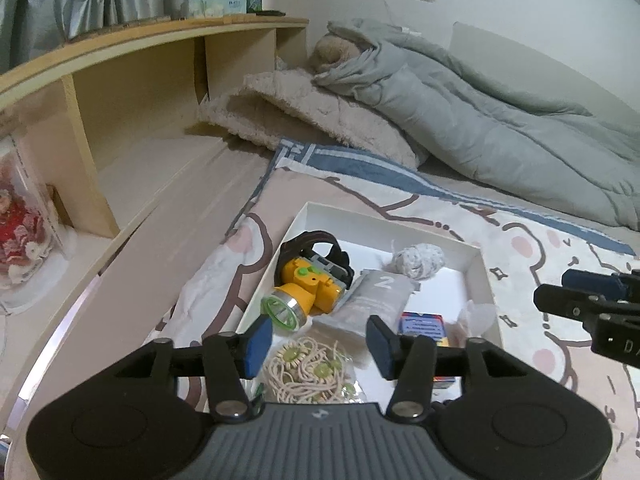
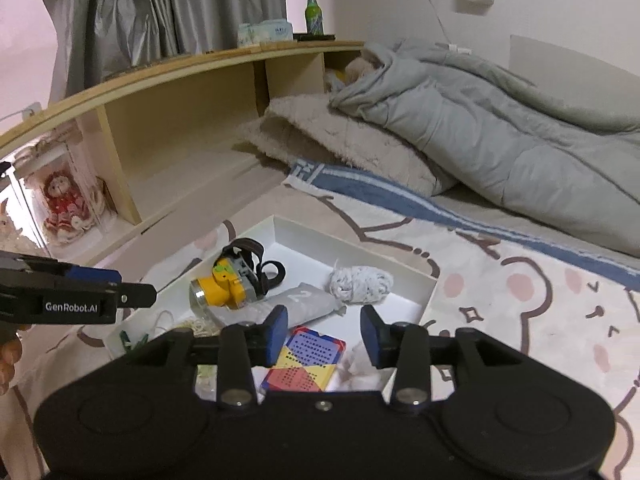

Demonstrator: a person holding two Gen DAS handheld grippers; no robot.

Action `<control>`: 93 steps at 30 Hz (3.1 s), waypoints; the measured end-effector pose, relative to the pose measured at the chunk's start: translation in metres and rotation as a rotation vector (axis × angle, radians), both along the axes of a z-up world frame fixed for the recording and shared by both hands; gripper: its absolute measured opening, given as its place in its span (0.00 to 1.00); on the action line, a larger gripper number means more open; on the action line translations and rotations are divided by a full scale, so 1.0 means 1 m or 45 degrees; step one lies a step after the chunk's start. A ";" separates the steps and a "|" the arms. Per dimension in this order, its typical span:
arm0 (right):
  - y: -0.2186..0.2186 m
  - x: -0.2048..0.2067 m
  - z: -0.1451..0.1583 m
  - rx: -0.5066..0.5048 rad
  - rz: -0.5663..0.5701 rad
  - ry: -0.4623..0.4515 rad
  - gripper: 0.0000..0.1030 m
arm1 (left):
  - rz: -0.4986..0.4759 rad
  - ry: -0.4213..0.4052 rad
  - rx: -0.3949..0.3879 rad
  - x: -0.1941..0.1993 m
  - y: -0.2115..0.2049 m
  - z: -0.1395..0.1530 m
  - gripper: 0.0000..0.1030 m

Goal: Organize objects

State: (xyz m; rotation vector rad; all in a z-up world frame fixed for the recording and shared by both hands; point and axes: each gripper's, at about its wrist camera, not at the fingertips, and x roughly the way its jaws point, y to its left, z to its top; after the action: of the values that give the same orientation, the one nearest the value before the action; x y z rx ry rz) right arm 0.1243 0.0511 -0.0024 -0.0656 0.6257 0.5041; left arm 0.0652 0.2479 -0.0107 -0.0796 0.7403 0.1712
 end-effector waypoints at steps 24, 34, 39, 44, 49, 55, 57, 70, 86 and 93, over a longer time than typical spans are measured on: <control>-0.074 -0.068 0.040 -0.026 0.013 -0.064 0.77 | -0.069 -0.141 0.044 -0.076 -0.075 0.039 1.00; -0.105 -0.085 0.033 -0.043 -0.041 -0.042 0.89 | -0.065 -0.141 0.103 -0.097 -0.094 0.038 1.00; -0.112 -0.092 0.029 -0.075 -0.050 -0.043 0.94 | -0.058 -0.145 0.148 -0.105 -0.103 0.036 1.00; -0.121 -0.097 0.028 -0.071 -0.051 -0.039 0.97 | -0.059 -0.130 0.165 -0.110 -0.110 0.033 1.00; -0.123 -0.102 0.026 -0.103 -0.038 -0.060 1.00 | -0.078 -0.118 0.170 -0.113 -0.116 0.031 1.00; -0.128 -0.101 0.028 -0.079 -0.050 -0.052 1.00 | -0.094 -0.123 0.170 -0.114 -0.120 0.030 1.00; -0.130 -0.101 0.028 -0.075 -0.055 -0.051 1.00 | -0.097 -0.121 0.172 -0.115 -0.120 0.030 1.00; -0.133 -0.101 0.029 -0.067 -0.051 -0.041 1.00 | -0.091 -0.106 0.174 -0.112 -0.120 0.029 1.00; -0.131 -0.102 0.028 -0.078 -0.037 -0.036 1.00 | -0.093 -0.106 0.161 -0.112 -0.118 0.027 1.00; -0.132 -0.100 0.027 -0.079 -0.034 -0.030 1.00 | -0.094 -0.103 0.160 -0.112 -0.118 0.026 1.00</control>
State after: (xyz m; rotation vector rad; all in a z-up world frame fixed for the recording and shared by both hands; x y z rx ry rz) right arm 0.0245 -0.0805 0.0246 -0.1212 0.6186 0.4578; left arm -0.0466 0.1299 0.0155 0.0598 0.6493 0.1430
